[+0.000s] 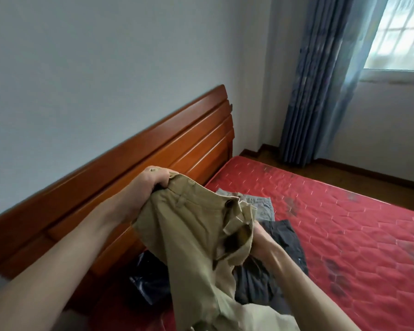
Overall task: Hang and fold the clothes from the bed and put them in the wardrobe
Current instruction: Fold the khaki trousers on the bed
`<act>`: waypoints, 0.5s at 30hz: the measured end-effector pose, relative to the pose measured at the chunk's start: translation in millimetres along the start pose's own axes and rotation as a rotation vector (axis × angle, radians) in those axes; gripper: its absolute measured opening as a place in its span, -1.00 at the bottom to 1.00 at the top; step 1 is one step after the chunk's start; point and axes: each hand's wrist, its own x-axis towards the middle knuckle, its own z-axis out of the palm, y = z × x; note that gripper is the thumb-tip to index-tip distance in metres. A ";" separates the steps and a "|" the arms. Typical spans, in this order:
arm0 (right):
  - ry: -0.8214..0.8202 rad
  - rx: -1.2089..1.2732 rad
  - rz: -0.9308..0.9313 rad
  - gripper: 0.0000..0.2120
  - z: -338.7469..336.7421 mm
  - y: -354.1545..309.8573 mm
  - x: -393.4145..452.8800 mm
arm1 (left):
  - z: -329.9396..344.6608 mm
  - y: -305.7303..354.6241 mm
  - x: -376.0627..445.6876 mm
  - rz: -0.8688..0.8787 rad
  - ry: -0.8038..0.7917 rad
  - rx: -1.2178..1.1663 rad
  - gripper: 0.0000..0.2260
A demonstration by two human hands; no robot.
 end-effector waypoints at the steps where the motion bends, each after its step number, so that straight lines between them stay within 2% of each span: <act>1: 0.050 0.030 -0.047 -0.85 -1.9 -8.4 -6.7 | -5.9 -1.7 -5.6 0.006 0.036 -0.090 -0.72; 3: 0.164 0.023 -0.151 -0.75 -14.6 -26.5 -22.5 | -21.0 -18.5 -15.1 0.041 0.005 -0.159 -0.86; 5: 0.243 -0.109 -0.265 -0.75 -20.4 -49.1 -50.9 | -28.8 -25.6 -21.3 0.065 0.027 -0.201 -0.92; 8: 0.301 -0.483 -0.518 -0.81 -24.6 -81.6 -92.4 | -34.8 -33.0 -30.2 0.046 0.080 -0.293 -0.86; 11: 0.439 -0.632 -0.732 -0.85 -22.6 -116.5 -129.6 | -33.7 -34.8 -41.4 0.072 0.125 -0.235 -0.68; 13: 0.492 -0.720 -0.805 -0.82 -21.4 -135.1 -156.1 | -35.4 -30.5 -49.9 0.104 0.113 -0.190 -0.57; 15: 0.545 -0.804 -0.827 -0.85 -22.6 -149.8 -182.8 | -38.7 -26.7 -53.4 0.147 0.059 -0.153 -0.66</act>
